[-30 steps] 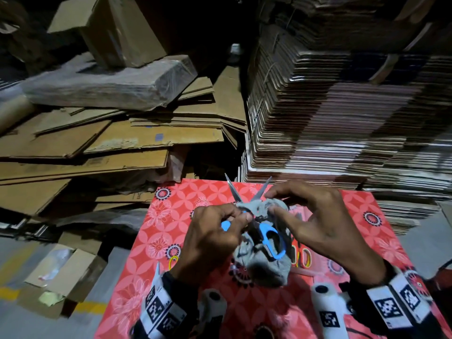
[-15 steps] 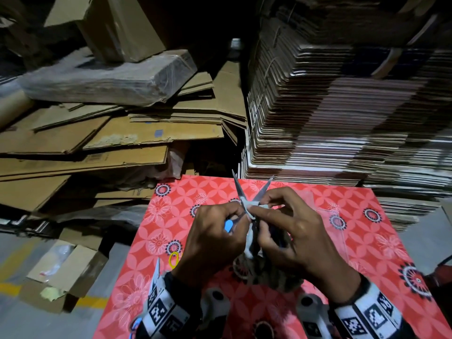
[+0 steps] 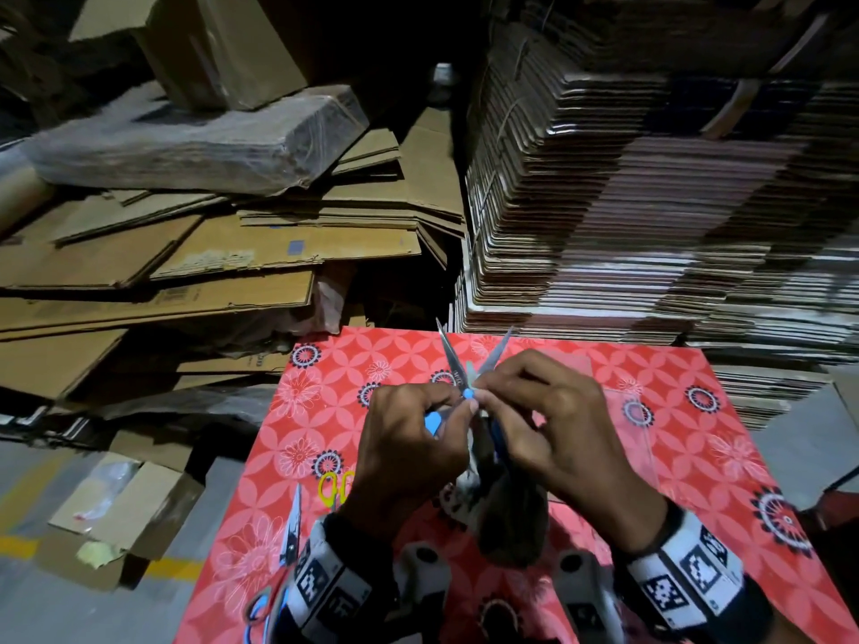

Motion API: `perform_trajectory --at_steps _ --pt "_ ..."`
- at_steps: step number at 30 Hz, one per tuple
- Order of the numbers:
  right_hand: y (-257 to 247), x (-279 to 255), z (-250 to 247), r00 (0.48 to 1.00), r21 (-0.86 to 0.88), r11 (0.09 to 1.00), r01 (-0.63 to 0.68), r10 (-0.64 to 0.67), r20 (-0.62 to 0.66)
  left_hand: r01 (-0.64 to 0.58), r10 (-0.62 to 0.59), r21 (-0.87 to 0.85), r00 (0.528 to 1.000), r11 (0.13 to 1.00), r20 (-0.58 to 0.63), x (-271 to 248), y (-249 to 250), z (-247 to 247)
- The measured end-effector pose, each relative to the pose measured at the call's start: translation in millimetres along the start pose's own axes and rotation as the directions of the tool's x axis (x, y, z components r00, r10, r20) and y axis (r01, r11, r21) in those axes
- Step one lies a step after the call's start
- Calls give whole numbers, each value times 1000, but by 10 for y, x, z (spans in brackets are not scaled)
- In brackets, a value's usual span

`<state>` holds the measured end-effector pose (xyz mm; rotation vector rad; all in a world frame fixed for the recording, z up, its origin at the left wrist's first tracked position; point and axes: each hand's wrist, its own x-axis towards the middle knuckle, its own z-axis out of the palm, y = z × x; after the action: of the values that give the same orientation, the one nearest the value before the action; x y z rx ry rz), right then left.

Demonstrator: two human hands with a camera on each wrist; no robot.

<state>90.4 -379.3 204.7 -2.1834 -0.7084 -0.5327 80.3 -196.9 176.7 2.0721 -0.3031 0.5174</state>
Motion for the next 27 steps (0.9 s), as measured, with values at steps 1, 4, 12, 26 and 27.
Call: perform_trajectory --at_steps 1,4,12,26,27 --pt "-1 -17 9 999 11 1000 14 -14 32 -6 6 9 1000 1000 6 -4 -8 1" --pt "143 82 -78 999 26 1000 -3 5 -49 -28 28 -2 1000 1000 14 -42 -1 50" --pt "119 22 -65 1000 35 999 -12 12 5 -46 46 3 999 999 -26 -88 47 75" --pt "140 48 -154 985 20 998 -67 69 -159 13 -15 -24 995 1000 -96 -160 113 148" --pt "101 -13 -103 991 15 998 -61 63 -117 6 -9 -25 995 1000 -103 -157 101 140"
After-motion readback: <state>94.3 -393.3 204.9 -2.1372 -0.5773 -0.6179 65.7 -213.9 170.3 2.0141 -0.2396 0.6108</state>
